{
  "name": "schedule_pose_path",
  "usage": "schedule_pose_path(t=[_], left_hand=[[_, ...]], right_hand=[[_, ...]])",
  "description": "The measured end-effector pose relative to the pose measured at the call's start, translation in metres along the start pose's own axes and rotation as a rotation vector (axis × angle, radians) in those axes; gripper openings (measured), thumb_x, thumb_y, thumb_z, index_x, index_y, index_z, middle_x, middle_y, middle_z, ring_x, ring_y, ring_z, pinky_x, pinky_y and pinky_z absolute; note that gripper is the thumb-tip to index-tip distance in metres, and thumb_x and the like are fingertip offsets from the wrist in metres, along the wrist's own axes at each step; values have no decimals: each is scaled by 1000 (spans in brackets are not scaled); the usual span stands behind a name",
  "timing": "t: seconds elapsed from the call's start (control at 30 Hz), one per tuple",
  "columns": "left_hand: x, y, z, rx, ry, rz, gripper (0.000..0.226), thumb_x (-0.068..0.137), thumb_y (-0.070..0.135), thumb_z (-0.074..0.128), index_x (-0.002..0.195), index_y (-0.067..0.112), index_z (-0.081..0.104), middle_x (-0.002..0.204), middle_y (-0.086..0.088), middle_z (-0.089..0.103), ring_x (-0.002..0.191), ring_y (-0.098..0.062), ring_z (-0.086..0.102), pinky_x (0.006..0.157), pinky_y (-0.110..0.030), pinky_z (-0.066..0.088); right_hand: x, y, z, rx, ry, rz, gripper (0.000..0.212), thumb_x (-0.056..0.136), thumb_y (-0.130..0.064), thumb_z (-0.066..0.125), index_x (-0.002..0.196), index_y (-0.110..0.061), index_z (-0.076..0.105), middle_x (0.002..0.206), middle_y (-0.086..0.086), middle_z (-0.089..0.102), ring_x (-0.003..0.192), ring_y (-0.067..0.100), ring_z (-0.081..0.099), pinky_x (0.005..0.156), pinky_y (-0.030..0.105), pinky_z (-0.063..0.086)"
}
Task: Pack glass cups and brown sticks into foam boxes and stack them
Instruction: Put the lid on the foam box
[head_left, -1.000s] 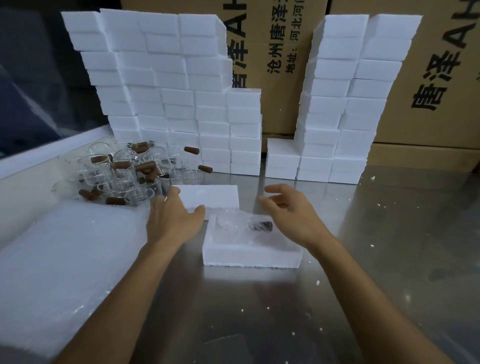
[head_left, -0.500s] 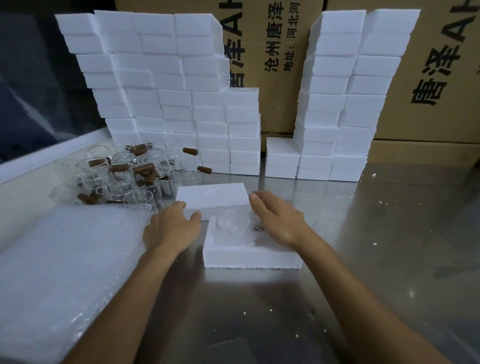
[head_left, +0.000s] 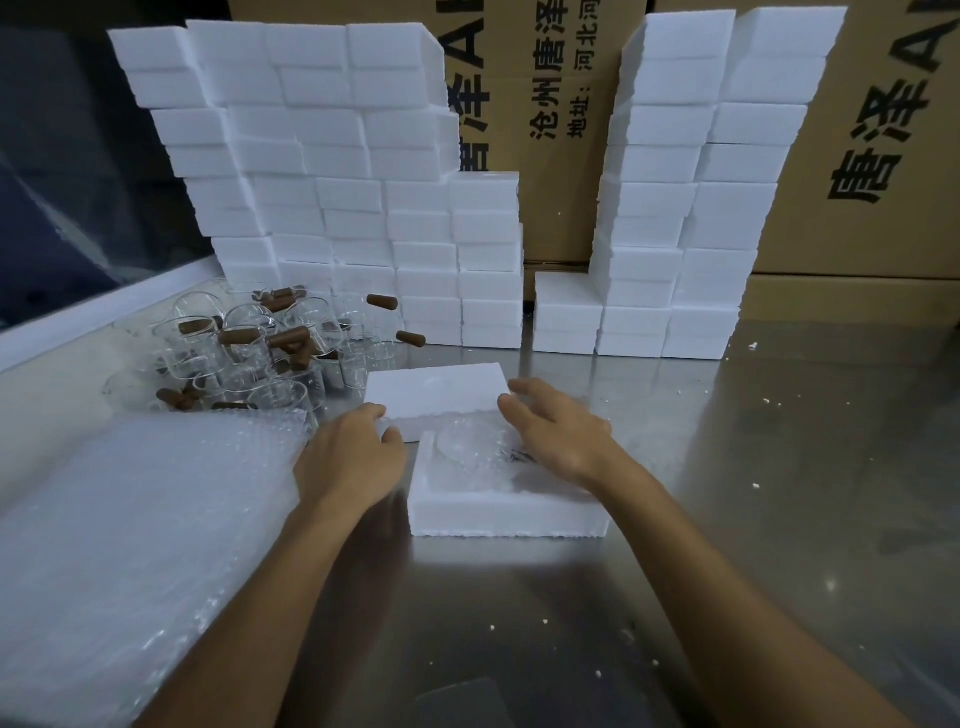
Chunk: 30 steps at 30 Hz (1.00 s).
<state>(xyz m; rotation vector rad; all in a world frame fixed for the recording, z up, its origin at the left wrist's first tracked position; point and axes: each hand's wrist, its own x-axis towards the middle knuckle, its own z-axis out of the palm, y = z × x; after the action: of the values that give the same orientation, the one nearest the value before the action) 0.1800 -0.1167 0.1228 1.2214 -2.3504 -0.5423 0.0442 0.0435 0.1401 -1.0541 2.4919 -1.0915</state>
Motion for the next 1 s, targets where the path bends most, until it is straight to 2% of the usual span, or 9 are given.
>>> schedule_pose_path(t=[0.07, 0.17, 0.3, 0.43, 0.53, 0.6, 0.77, 0.9, 1.0], left_hand=[[0, 2, -1, -41, 7, -7, 40, 97, 33, 50, 136, 29, 55, 139, -1, 57, 123, -30, 54, 100, -42, 43], [0, 7, -5, -201, 47, 21, 36, 98, 31, 53, 133, 26, 58, 136, -3, 59, 117, -27, 57, 101, -43, 46], [-2, 19, -18, -514, 175, 156, 26, 95, 32, 59, 120, 29, 64, 122, 3, 62, 109, -16, 59, 92, -38, 50], [-8, 33, -30, -891, 233, 159, 20, 85, 41, 70, 96, 30, 58, 96, 9, 60, 78, 8, 58, 69, -19, 51], [-6, 38, -32, -1092, 151, 18, 29, 80, 47, 74, 89, 24, 59, 98, -6, 67, 87, -16, 64, 83, -41, 54], [-6, 38, -32, -1164, 111, -37, 25, 80, 40, 78, 84, 21, 61, 88, -7, 68, 80, -19, 62, 78, -41, 50], [-10, 33, -26, -1156, 2, 42, 27, 79, 4, 72, 62, 20, 59, 67, -7, 50, 72, -21, 45, 68, -35, 35], [-17, 32, -14, -1091, -17, 157, 35, 80, -8, 66, 60, 18, 53, 49, 10, 40, 54, -9, 34, 51, -22, 31], [-18, 33, -6, -1102, 11, 190, 34, 81, -9, 66, 63, 14, 49, 47, 17, 37, 48, -1, 31, 47, -12, 28]], right_hand=[[0, -1, -2, 69, 23, -5, 46, 101, -51, 38, 143, -35, 44, 123, -14, 59, 125, 15, 50, 117, 51, 22], [-1, -3, -10, 226, 102, -49, 44, 101, -45, 45, 140, -28, 49, 123, -8, 60, 111, 12, 56, 105, 38, 43], [-4, -12, -29, 356, 311, -120, 40, 100, -43, 51, 135, -24, 53, 95, -13, 61, 80, -7, 59, 65, 8, 45], [-4, -17, -45, 553, 429, -45, 43, 97, -51, 51, 132, -27, 54, 95, -11, 59, 88, 5, 60, 73, 21, 46], [-3, -14, -52, 645, 391, 64, 25, 94, -48, 57, 90, -24, 59, 74, -13, 53, 66, 6, 51, 65, 24, 43], [-4, -10, -56, 657, 314, 127, 37, 89, -43, 63, 78, -10, 53, 56, -11, 42, 56, 13, 44, 60, 27, 41], [-9, 4, -65, 527, 183, 199, 50, 84, -42, 67, 105, 3, 63, 50, -6, 43, 46, 9, 44, 58, 27, 45], [-10, 13, -65, 425, 125, 192, 37, 83, -43, 70, 87, -7, 64, 51, -6, 42, 45, 10, 42, 55, 25, 47], [-8, 20, -62, 382, 125, 183, 34, 84, -41, 72, 93, -9, 72, 48, -9, 48, 42, 6, 46, 50, 19, 47]])
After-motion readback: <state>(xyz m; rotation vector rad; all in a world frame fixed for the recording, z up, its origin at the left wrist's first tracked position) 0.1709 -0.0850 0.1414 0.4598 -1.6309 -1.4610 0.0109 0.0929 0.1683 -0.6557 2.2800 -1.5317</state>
